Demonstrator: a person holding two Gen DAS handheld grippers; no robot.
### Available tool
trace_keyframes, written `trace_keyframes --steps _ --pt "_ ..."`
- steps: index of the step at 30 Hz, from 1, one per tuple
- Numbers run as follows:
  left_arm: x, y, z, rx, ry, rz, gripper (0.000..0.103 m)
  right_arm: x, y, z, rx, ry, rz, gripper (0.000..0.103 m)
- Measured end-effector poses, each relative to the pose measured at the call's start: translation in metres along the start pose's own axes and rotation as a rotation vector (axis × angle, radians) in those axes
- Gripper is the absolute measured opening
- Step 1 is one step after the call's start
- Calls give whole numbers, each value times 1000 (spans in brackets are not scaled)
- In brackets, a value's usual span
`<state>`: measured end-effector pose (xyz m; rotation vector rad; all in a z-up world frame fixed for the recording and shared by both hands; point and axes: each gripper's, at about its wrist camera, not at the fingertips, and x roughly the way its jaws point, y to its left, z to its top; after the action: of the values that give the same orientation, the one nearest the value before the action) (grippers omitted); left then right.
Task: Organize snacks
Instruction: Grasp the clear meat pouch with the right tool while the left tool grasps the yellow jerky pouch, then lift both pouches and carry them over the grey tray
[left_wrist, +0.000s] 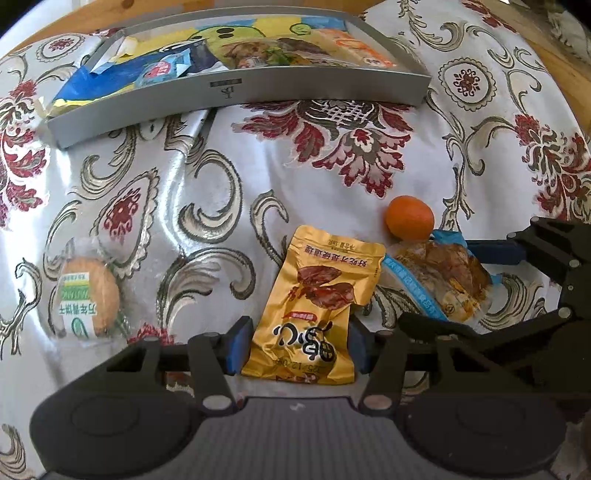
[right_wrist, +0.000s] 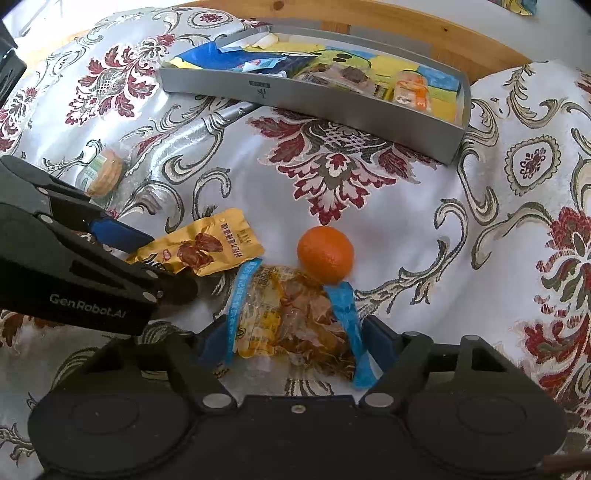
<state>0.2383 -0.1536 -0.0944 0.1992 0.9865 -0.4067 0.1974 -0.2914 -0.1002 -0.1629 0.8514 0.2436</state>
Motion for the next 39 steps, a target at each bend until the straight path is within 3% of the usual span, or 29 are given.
trace_keyframes --steps 9,15,20,27,31,39 --pt "-10 9 -2 -45 15 -7 56 -2 0 -1 5 -18 7 70" --pt "-21 6 -9 -21 1 12 56 -3 1 -1 0 -31 -2 64" --pt "-30 1 -13 -14 -9 18 56 -3 4 -1 -16 -44 -4 48" --pt "-40 1 -12 -30 -33 29 56 -6 6 -1 -23 -64 -23 38" --pt "-48 4 -13 -46 -56 36 56 -9 7 -2 -28 -85 -35 19" --pt "-63 8 -14 -61 -91 55 56 -17 10 -3 -26 -110 -46 19"
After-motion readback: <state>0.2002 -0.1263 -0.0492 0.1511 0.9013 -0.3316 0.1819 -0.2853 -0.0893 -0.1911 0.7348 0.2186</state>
